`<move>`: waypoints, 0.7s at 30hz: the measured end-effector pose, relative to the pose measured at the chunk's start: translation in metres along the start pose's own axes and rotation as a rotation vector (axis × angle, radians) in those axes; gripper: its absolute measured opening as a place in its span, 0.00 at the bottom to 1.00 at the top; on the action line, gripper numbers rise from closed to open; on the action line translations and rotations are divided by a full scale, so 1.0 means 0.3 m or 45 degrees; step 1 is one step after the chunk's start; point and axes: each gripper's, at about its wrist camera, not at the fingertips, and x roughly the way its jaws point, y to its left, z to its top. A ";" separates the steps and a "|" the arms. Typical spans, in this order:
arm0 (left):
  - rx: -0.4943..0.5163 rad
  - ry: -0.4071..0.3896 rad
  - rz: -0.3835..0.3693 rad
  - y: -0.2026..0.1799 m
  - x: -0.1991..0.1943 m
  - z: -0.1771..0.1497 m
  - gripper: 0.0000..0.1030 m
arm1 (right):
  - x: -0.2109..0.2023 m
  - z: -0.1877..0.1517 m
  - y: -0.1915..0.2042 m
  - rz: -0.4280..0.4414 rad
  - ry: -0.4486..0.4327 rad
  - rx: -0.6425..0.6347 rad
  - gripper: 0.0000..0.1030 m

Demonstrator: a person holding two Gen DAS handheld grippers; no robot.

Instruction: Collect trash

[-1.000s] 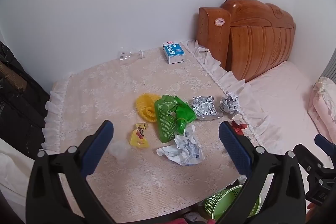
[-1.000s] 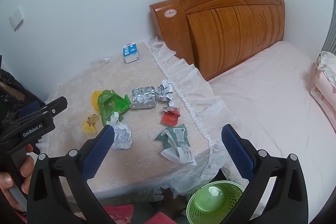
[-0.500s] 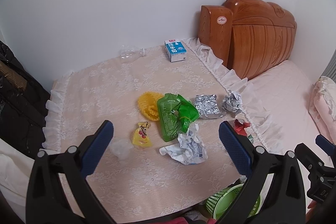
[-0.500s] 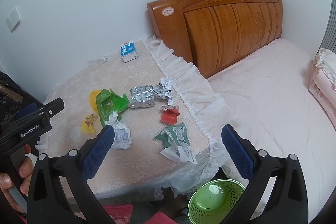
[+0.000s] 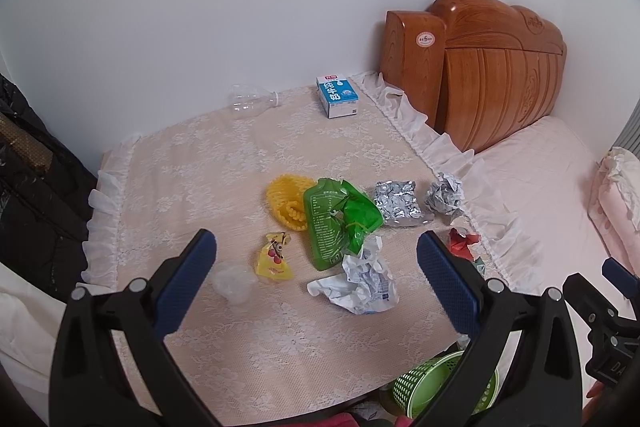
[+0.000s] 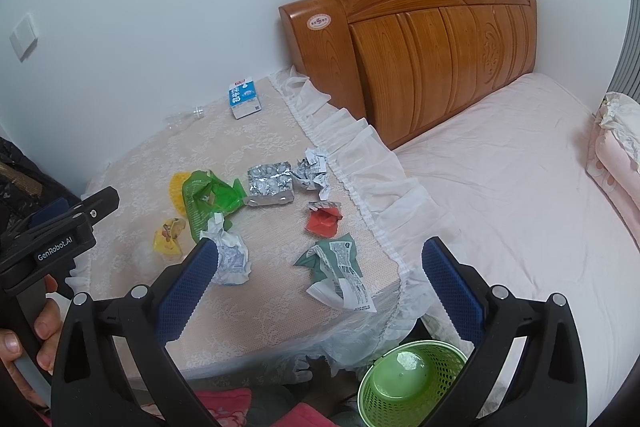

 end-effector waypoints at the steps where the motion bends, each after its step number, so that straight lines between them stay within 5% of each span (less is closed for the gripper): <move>1: 0.001 0.003 0.001 -0.003 0.004 0.009 0.94 | 0.000 0.000 0.000 0.000 0.000 0.000 0.98; 21: -0.004 0.005 0.004 0.005 0.000 0.005 0.94 | 0.000 0.000 0.003 -0.001 0.004 -0.001 0.98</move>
